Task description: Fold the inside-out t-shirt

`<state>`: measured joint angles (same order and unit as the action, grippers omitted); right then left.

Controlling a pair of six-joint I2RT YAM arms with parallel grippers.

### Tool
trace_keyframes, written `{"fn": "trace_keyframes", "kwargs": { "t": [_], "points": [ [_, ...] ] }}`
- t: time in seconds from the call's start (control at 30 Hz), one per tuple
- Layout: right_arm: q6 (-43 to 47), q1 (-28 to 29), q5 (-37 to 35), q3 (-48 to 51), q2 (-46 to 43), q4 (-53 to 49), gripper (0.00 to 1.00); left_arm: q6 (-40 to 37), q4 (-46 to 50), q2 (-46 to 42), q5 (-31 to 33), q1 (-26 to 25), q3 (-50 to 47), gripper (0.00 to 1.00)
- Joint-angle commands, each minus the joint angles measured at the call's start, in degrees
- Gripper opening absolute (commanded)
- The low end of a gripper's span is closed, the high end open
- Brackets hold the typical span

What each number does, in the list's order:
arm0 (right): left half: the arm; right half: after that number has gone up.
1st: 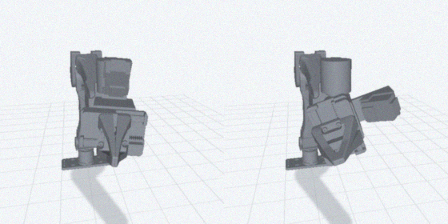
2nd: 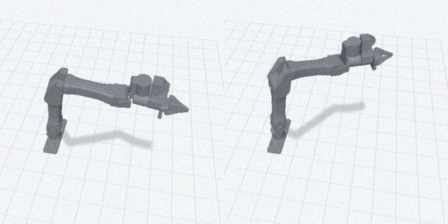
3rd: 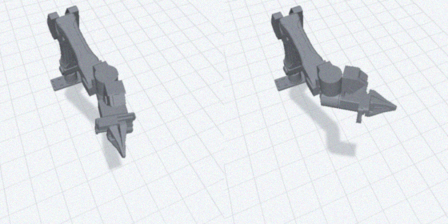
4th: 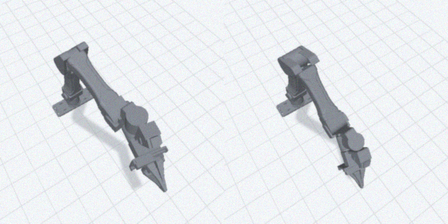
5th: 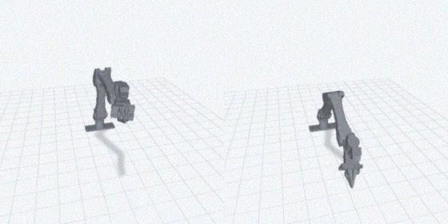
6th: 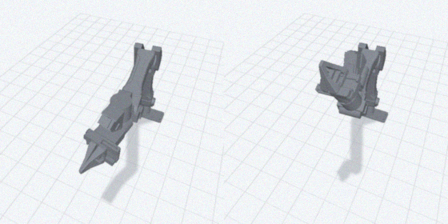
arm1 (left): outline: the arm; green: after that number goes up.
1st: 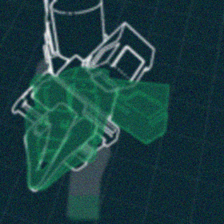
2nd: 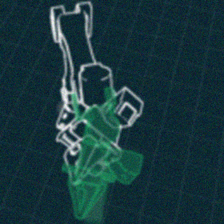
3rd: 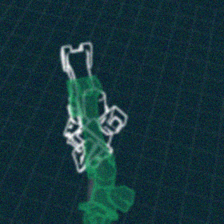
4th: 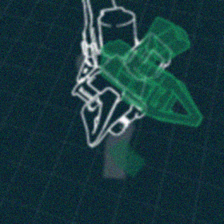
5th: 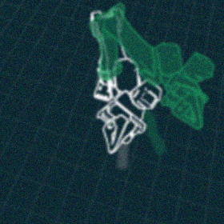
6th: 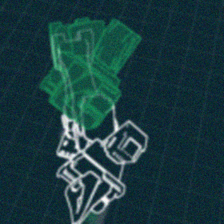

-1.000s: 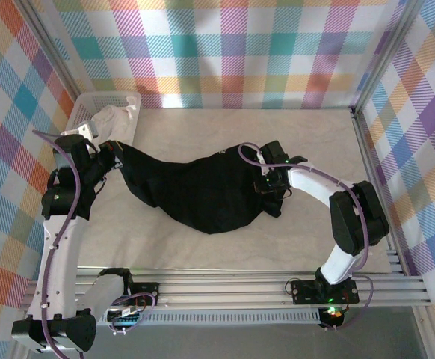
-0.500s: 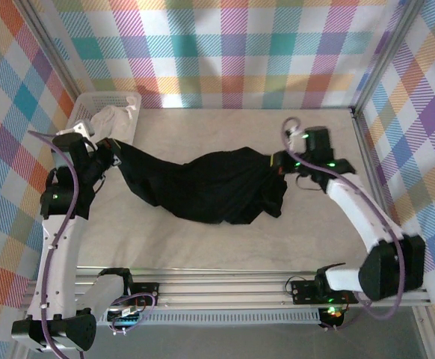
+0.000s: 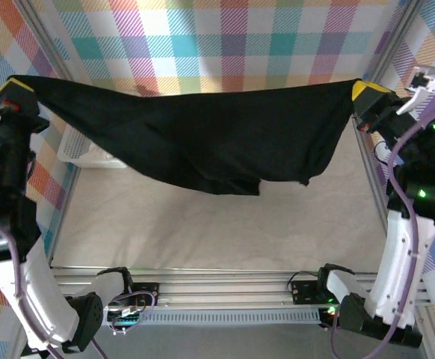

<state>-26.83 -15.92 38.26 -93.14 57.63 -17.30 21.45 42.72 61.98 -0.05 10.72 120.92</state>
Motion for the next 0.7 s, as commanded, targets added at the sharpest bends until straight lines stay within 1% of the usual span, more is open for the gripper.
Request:
{"fn": "trace_keyframes", "kwargs": {
  "t": [0.0, 0.07, 0.13, 0.2, 0.3, 0.37, 0.43, 0.5, 0.6, 0.67],
  "points": [
    [4.0, -0.5, 0.4, -2.5, -1.6, -7.5, 0.00, -3.5, 4.4, 1.2, 2.3, 1.1, -1.2, 0.00],
    [4.3, -0.5, 0.9, -0.8, -1.4, -8.2, 0.00, -3.5, 2.4, 1.9, 1.3, 1.1, -4.6, 0.00],
    [3.3, -0.4, 1.6, 2.8, -0.6, -5.7, 0.00, -2.5, -0.4, 3.6, 0.0, 1.1, -8.5, 0.00],
    [2.0, -0.2, 1.5, 6.1, 1.7, -1.9, 0.00, -1.7, -3.1, 7.2, -0.3, 0.2, -11.1, 0.00],
    [3.9, 3.5, -3.7, 6.3, 8.2, 1.6, 0.00, -3.1, -5.5, 14.9, 3.1, -3.8, -9.6, 0.00],
    [7.1, 6.9, -7.0, 2.1, 14.5, 1.4, 0.00, -3.6, -6.0, 21.0, 4.3, -5.8, -5.1, 0.00],
    [8.8, 9.5, -9.2, -2.9, 20.3, 3.2, 0.00, -3.3, -5.0, 27.8, 4.6, -6.4, 2.9, 0.00],
    [9.1, 10.6, -10.4, -7.6, 24.3, 4.3, 0.00, -3.2, -3.3, 33.0, 5.0, -6.4, 11.7, 0.00],
    [10.2, 10.7, -10.8, -15.0, 27.4, 2.3, 0.00, -4.2, 1.0, 38.5, 5.6, -6.3, 26.3, 0.00],
    [11.5, 10.7, -11.6, -18.4, 27.1, 0.3, 0.00, -4.5, 1.6, 38.9, 5.7, -6.2, 31.3, 0.00]
  ]
}}
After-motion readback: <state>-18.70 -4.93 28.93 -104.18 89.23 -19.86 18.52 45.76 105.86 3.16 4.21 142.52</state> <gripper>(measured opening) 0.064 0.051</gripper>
